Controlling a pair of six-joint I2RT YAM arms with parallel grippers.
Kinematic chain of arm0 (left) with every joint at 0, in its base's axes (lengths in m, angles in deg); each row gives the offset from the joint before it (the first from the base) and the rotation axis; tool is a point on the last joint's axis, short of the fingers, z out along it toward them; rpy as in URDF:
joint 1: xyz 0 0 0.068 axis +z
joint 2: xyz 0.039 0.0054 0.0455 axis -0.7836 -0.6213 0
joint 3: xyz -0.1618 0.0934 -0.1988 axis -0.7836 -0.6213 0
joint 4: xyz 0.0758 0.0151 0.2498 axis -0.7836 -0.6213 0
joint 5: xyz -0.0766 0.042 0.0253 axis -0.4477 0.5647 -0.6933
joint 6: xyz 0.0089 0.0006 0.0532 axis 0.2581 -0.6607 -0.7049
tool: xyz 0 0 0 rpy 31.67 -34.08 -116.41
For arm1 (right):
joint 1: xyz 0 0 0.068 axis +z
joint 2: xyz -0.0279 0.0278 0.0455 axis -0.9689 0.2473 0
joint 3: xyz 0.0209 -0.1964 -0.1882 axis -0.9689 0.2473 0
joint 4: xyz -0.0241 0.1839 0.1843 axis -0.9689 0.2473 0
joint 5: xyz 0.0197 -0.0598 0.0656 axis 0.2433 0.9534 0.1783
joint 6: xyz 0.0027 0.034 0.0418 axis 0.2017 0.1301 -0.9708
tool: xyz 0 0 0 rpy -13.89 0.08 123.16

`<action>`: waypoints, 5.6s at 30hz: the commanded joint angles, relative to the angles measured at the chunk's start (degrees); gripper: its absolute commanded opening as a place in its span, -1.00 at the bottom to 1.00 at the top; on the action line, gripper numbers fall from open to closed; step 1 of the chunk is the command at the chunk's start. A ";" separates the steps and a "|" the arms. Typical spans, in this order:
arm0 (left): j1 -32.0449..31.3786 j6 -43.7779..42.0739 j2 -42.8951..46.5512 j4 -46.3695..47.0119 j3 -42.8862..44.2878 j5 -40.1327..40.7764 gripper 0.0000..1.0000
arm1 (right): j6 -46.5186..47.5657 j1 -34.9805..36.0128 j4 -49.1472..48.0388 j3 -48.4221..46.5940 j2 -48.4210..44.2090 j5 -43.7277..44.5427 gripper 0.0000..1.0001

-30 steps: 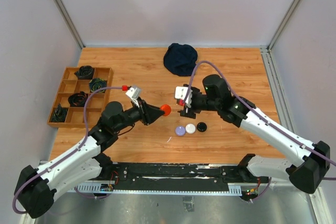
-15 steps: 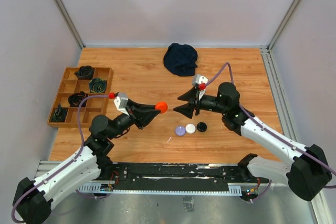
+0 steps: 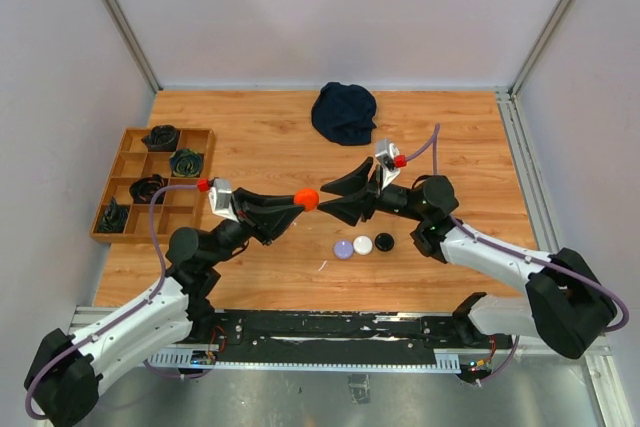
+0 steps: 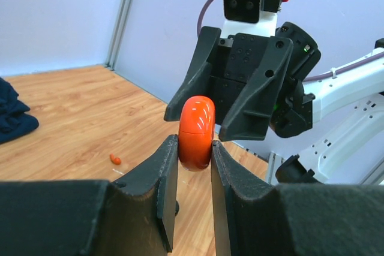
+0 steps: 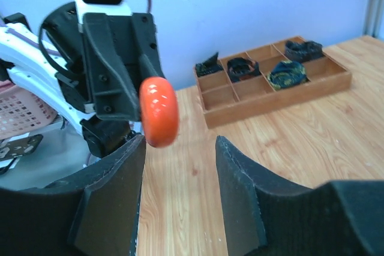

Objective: Insert the wireless bluetooth earbuds into the charging case
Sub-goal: Pick up the charging case at the center of the board, then open the charging case.

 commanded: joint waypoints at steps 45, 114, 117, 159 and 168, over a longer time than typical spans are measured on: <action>-2.62 -0.97 -7.66 20.10 -2.54 -0.98 -0.85 | -8.31 6.56 -22.53 -3.02 6.70 -4.41 -0.35; -2.98 -0.10 -0.61 -6.78 5.22 2.31 0.57 | 13.84 3.63 1.08 0.90 0.28 -12.63 -0.76; -2.98 -0.21 -0.39 -7.93 5.60 3.00 0.57 | 14.73 3.62 2.31 0.93 0.12 -12.22 -0.76; -2.98 -8.31 -0.33 -19.64 10.77 3.98 0.61 | 18.57 3.64 11.21 0.37 -3.46 -11.17 -0.77; -2.98 -7.75 -0.26 -20.39 10.94 4.69 0.62 | 22.12 3.66 16.24 0.27 -3.92 -7.63 -0.77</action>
